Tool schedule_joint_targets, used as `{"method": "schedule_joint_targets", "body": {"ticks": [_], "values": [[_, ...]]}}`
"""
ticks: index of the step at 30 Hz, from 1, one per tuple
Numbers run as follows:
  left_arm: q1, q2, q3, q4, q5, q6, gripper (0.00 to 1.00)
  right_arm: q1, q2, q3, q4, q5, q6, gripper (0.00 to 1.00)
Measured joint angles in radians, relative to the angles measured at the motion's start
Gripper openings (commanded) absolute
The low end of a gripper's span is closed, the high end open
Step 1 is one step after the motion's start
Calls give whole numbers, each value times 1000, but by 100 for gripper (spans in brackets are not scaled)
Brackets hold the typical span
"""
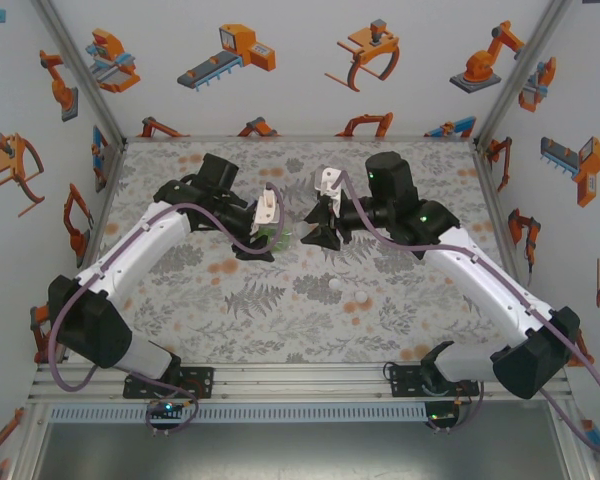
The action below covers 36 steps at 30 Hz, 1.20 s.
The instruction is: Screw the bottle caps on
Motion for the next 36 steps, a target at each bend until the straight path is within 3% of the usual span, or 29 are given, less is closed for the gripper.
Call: {"method": "schedule_joint_targets", "body": {"ticks": [8,16,20,25,32,36], "values": [[0,15,2,-8,2,0,0,0,-2,-19,50,0,2,41],[0,24,11,-16,3,4,0,3,-3,-20,50,0,23,14],[0,24,11,-18,1,3,0,3,-5,-25,58,27,117,0],[0,24,11,-12,-16,-1,0,8,-14,-54,110,130,431,0],[8,24,4,27,-39,-44,0,-6,10,-55,110,286,1066,0],[8,24,-14,64,-86,-81,0,-39,44,-77,109,293,1383,0]]}}
